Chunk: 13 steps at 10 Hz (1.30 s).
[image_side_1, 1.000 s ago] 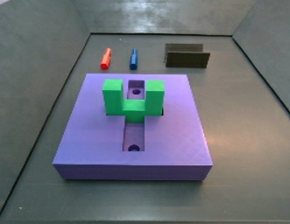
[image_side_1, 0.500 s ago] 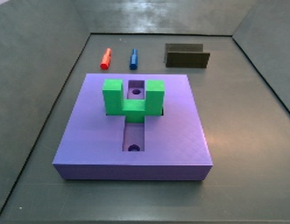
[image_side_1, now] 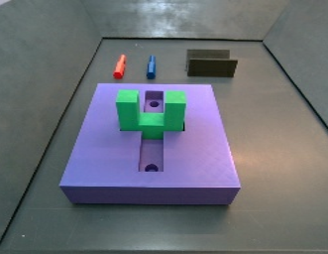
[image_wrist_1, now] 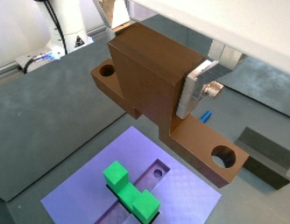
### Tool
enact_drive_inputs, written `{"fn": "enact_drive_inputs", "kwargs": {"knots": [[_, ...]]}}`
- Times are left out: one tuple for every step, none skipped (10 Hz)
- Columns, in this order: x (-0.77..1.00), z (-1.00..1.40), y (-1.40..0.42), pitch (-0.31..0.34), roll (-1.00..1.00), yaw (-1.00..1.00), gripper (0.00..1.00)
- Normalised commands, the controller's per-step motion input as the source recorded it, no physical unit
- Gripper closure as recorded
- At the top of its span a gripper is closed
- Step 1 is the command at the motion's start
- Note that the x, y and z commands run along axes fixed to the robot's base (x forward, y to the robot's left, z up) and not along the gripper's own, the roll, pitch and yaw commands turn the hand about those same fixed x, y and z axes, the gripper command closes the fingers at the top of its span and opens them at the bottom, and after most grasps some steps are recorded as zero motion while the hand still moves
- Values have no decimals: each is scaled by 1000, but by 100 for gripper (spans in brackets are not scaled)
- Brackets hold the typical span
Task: Pick up the brown object. Move up. Place the brown object on the fixture. Regrasp the brown object. Move to above the board. Insert the brown object.
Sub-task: Insert the brown object.
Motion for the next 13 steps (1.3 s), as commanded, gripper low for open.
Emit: {"fn": "enact_drive_inputs", "kwargs": {"knots": [[91,-249,-17,-49,-344,-417,100],[0,-89,0,-154,-320,-746,100],[0,-123,-57,-127,-247,-829,100],[0,-123,-66,-116,-230,-851,100],[0,-123,-69,-110,-221,-860,100],[0,-140,-69,-94,-204,-877,100],[-3,-200,-66,-123,-221,-846,100],[0,-186,-69,-116,-230,-834,100],[0,-177,-71,-111,-234,-831,100],[0,-177,-71,-111,-234,-831,100],[0,-160,-86,-84,-250,-791,100],[0,-151,-97,-70,-257,-774,100],[0,-137,-97,-59,-260,-771,100]]}}
